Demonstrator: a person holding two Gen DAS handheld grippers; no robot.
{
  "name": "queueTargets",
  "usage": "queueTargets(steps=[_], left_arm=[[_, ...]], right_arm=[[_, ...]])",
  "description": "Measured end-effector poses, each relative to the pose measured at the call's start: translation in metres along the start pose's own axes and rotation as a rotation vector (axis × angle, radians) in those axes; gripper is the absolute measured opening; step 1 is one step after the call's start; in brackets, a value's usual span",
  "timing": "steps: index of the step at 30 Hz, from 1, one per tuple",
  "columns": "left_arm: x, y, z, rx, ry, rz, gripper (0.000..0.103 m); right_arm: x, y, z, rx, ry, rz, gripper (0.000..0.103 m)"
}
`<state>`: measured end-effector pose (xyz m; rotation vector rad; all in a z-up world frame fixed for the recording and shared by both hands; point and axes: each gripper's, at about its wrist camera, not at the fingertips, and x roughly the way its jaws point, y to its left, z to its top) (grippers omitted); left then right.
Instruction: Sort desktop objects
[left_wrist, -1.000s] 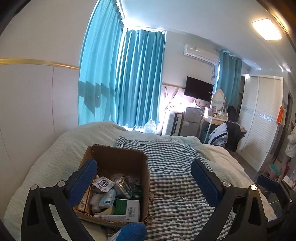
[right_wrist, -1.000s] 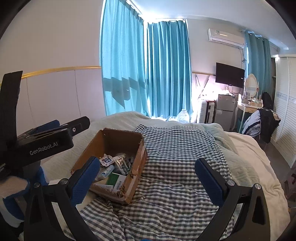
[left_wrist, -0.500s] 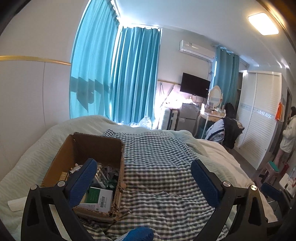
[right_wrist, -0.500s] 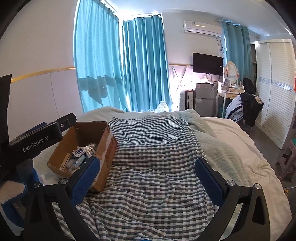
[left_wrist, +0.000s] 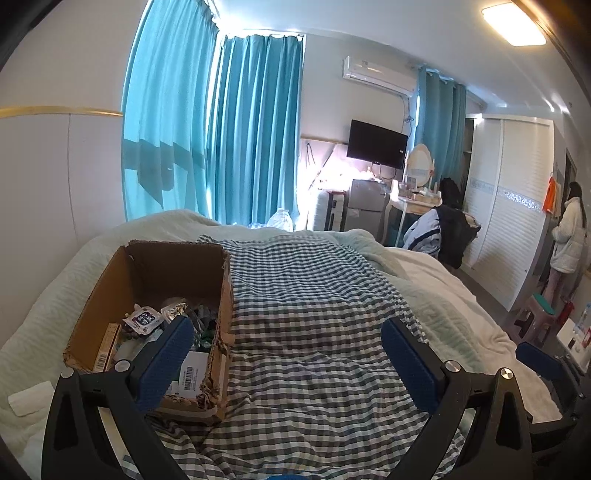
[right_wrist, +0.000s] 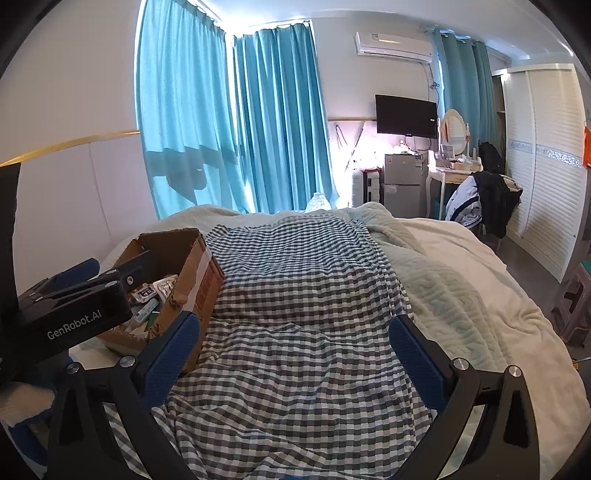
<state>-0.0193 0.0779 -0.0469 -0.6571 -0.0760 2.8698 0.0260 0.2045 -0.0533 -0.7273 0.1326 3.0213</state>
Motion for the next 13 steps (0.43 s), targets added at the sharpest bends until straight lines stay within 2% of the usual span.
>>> queueTargets(steps=[2,13], left_arm=[[0.0018,-0.0019,0.0004,0.013,0.020,-0.020,0.103],[0.0022,0.0015,-0.0002,0.012,0.041,-0.007,0.103]], right_arm=[[0.0004,0.0021,-0.0001,0.000,0.002,0.002,0.103],[0.0041,0.0009,-0.0021,0.009,0.006,0.002,0.103]])
